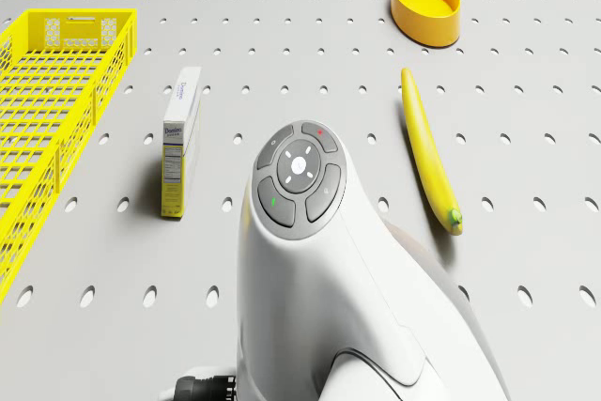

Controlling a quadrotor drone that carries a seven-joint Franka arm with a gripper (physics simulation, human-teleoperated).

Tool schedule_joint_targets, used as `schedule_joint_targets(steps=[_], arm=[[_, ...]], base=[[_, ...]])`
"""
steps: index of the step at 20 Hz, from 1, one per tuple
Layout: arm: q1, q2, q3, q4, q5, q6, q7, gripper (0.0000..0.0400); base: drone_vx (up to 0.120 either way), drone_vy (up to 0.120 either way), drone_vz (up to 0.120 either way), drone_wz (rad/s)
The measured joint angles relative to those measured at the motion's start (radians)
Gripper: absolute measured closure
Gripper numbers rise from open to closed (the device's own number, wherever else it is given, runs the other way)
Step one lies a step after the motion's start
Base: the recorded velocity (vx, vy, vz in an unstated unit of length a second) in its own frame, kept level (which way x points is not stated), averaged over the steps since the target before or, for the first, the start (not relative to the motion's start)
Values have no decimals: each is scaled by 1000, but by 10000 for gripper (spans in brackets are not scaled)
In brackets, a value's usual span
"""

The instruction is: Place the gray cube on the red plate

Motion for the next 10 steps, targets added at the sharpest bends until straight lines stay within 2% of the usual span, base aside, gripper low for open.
schedule_joint_targets(steps=[10], arm=[[-2, -54, -106, 26, -90, 88, -8, 0]], base=[[0, 0, 0, 0]])
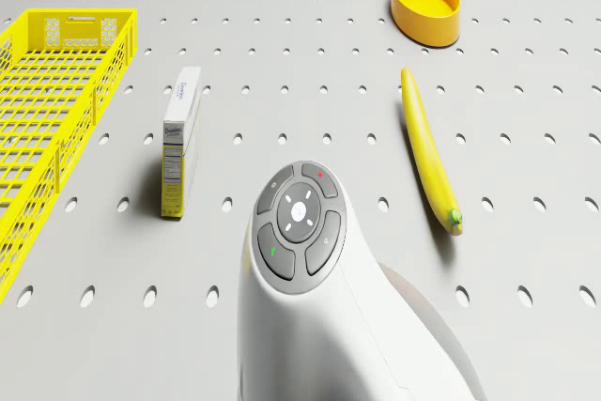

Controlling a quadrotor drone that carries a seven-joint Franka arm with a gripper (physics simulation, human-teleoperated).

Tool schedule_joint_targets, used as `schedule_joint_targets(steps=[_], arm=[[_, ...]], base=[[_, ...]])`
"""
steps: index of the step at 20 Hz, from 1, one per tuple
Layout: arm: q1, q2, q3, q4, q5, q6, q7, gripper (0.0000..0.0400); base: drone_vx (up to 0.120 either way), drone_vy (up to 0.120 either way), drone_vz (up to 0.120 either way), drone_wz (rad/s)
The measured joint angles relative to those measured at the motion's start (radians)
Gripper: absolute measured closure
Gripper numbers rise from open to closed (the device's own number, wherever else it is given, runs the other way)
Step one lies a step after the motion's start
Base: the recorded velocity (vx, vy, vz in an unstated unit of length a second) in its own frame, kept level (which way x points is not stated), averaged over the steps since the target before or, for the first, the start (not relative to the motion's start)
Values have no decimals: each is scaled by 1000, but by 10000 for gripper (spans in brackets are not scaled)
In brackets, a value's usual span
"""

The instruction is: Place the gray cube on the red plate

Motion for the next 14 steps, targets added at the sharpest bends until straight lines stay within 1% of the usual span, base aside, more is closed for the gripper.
schedule_joint_targets(steps=[1, 3, 4, 6, 9, 14], arm=[[-1, -3, -5, 2, -4, 5, 0, 0], [-3, -9, -12, 5, -10, 13, 1, 59], [-4, -11, -15, 6, -11, 17, 1, 79], [-6, -16, -18, 7, -13, 23, 2, 107], [-8, -22, -20, 9, -14, 30, 3, 130], [-12, -31, -20, 10, -12, 39, 6, 144]], base=[[0, 0, 0, 0], [0, 0, 0, 0], [0, 0, 0, 0], [0, 0, 0, 0], [0, 0, 0, 0], [0, 0, 0, 0]])
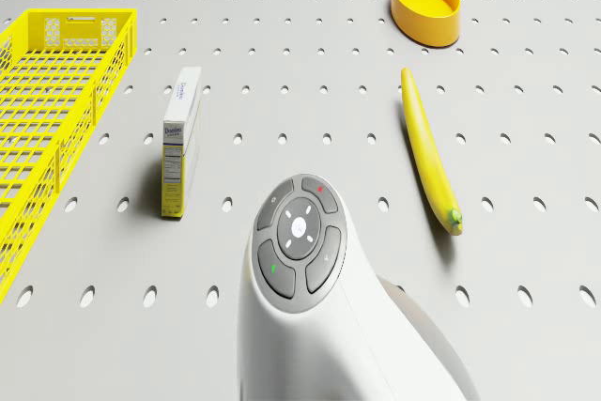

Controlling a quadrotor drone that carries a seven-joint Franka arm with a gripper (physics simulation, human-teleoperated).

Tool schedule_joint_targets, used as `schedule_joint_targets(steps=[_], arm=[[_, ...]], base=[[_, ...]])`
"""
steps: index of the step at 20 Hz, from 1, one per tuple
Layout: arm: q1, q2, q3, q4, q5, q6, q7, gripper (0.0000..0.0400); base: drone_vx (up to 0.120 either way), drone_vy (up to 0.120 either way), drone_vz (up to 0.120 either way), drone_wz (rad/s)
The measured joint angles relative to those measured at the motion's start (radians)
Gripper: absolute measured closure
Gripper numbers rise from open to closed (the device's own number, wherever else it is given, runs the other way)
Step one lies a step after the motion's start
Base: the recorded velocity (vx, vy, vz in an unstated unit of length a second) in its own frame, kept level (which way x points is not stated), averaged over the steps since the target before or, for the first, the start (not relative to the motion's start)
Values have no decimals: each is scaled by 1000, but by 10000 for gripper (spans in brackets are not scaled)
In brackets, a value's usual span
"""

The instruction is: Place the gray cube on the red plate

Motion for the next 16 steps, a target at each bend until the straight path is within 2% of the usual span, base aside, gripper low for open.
schedule_joint_targets(steps=[7, 10, 11, 16], arm=[[-4, -4, 66, -16, 65, -20, 12, 149], [-8, -5, 112, -25, 110, -34, 20, 149], [-9, -5, 125, -27, 123, -37, 22, 150], [-16, -14, 168, -33, 166, -41, 31, 150]], base=[[0, 0, 6, 0], [0, -13, 120, 0], [-40, -120, 120, 0], [-120, -120, 120, 0]])
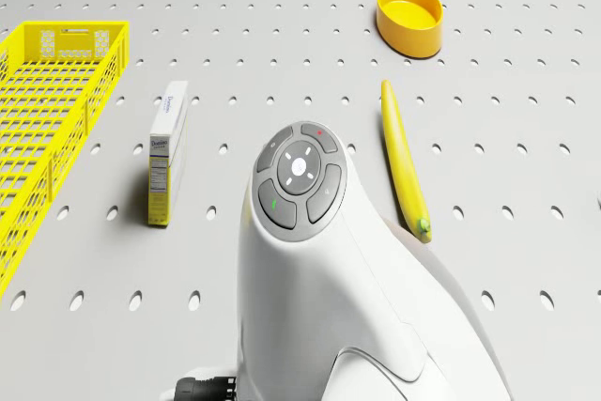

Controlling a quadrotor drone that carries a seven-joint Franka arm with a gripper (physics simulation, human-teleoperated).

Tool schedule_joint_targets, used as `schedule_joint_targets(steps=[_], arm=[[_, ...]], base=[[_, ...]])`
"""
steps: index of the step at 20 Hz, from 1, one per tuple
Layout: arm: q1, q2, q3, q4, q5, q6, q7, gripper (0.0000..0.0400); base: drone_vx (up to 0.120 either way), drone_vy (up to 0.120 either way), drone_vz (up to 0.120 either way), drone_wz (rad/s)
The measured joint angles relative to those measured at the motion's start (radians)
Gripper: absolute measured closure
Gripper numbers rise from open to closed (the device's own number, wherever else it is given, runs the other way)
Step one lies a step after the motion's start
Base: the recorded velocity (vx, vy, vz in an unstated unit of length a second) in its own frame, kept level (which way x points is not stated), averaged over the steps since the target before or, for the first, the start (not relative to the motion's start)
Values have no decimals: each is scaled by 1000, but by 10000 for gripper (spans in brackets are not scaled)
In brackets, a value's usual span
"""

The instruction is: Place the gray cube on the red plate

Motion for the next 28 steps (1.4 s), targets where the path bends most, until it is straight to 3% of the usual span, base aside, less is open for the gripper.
schedule_joint_targets(steps=[9, 28], arm=[[-8, -24, 25, -1, 30, 17, 8, 150], [-20, -75, 36, 1, 54, 63, 18, 150]], base=[[-120, -120, 120, 0], [-120, -120, 0, 0]])
